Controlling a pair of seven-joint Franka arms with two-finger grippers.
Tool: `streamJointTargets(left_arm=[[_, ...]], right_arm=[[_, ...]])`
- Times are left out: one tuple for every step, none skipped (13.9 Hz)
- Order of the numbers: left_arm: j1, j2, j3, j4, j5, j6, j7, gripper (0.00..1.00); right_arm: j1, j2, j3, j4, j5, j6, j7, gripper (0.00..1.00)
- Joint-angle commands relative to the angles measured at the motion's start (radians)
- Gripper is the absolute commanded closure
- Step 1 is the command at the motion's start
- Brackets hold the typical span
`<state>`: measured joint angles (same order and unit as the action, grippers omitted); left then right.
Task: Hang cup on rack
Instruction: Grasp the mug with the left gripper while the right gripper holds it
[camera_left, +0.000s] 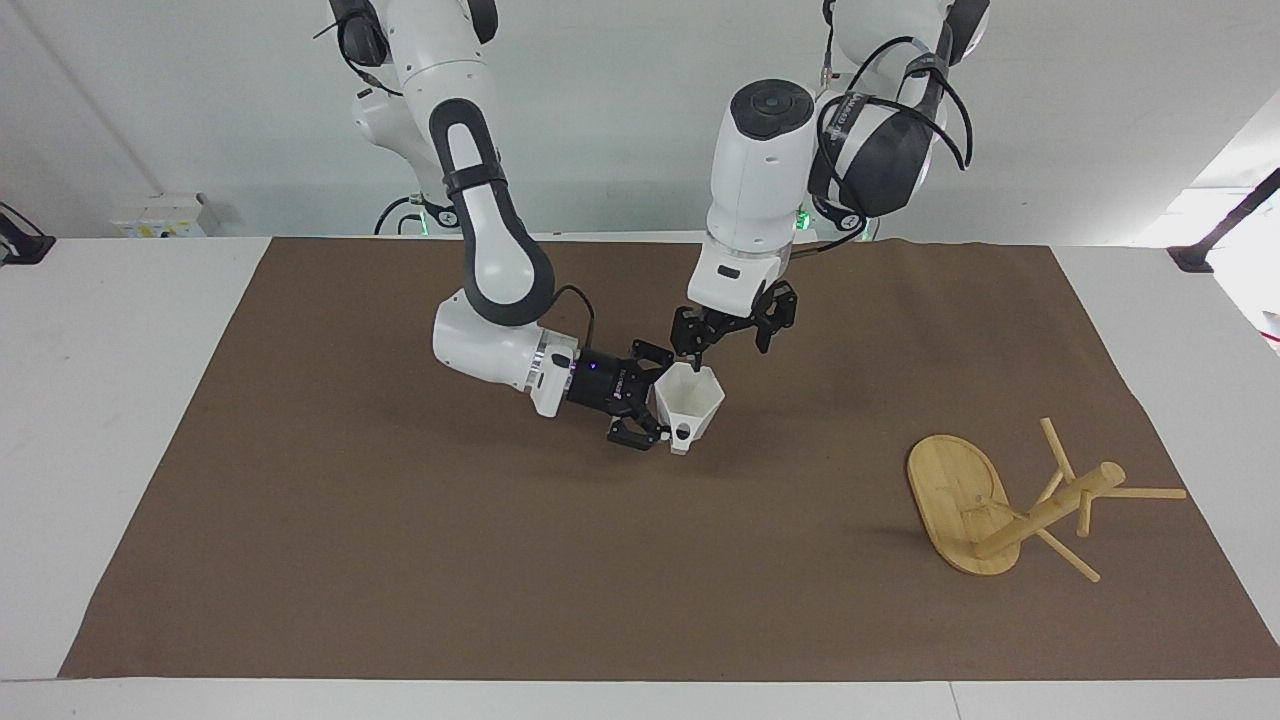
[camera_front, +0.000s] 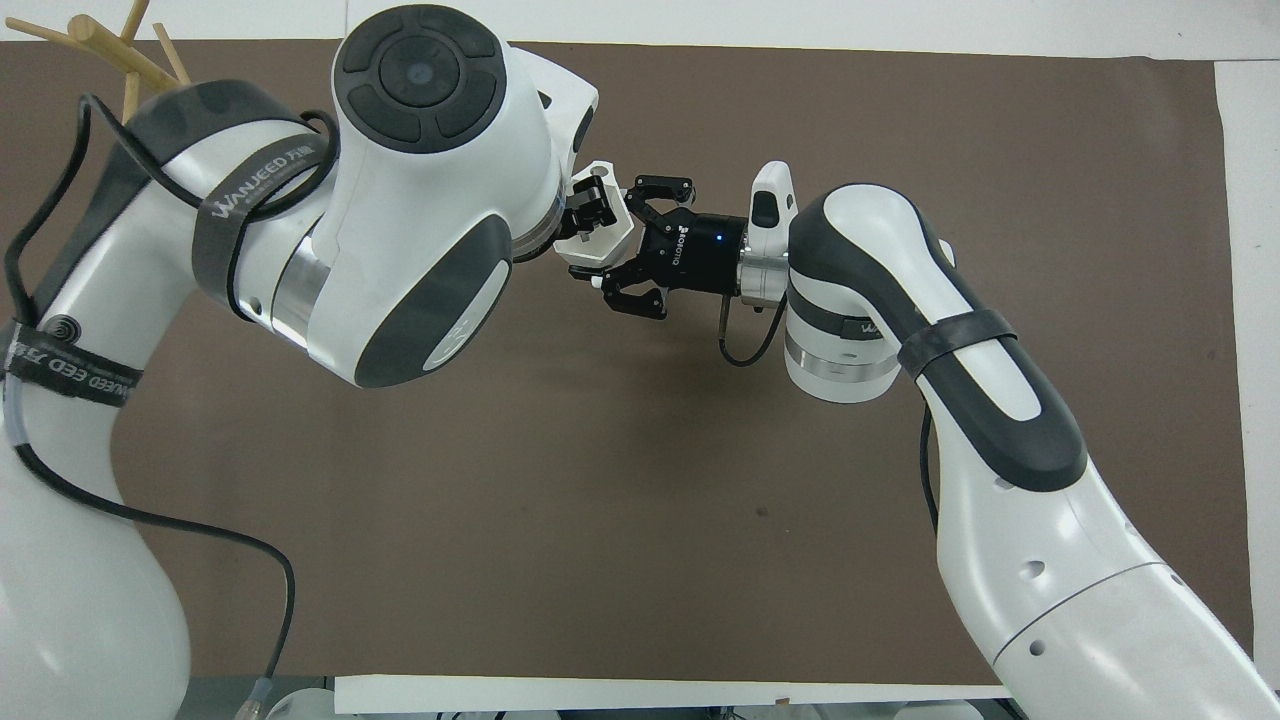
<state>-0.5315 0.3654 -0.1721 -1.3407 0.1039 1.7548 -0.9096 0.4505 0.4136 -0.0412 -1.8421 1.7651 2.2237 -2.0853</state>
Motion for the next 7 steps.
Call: streamJointTargets(left_arm=[[-0.033, 0.015, 0.014, 0.003, 0.011, 0.053, -0.041, 0.21], [-0.028, 0.023, 0.013, -0.011, 0.007, 0.066, -0.055, 0.88], [-0.027, 0.032, 0.013, -0.021, 0.002, 0.092, -0.06, 1.0], [-0.024, 0.032, 0.013, -0.032, -0.007, 0.109, -0.06, 1.0], [-0.022, 0.032, 0.013, -0.043, -0.015, 0.127, -0.06, 1.0], [-0.021, 0.032, 0.013, -0.048, -0.018, 0.141, -0.06, 1.0], [-0.021, 0.03, 0.013, -0.051, -0.018, 0.144, -0.06, 1.0]], right_arm=[[0.007, 0.008, -0.005, 0.012, 0.024, 0.013, -0.015, 0.74], [0.007, 0.008, -0.005, 0.012, 0.024, 0.013, -0.015, 0.74], [0.007, 0.008, -0.005, 0.014, 0.024, 0.013, -0.015, 0.74], [0.007, 0.008, -0.005, 0.014, 0.024, 0.013, -0.015, 0.74], [0.008, 0.008, -0.005, 0.014, 0.024, 0.013, -0.015, 0.74], [0.008, 0.008, -0.005, 0.014, 0.024, 0.013, -0.015, 0.74], [0.008, 0.008, -0.005, 0.012, 0.024, 0.013, -0.015, 0.74]])
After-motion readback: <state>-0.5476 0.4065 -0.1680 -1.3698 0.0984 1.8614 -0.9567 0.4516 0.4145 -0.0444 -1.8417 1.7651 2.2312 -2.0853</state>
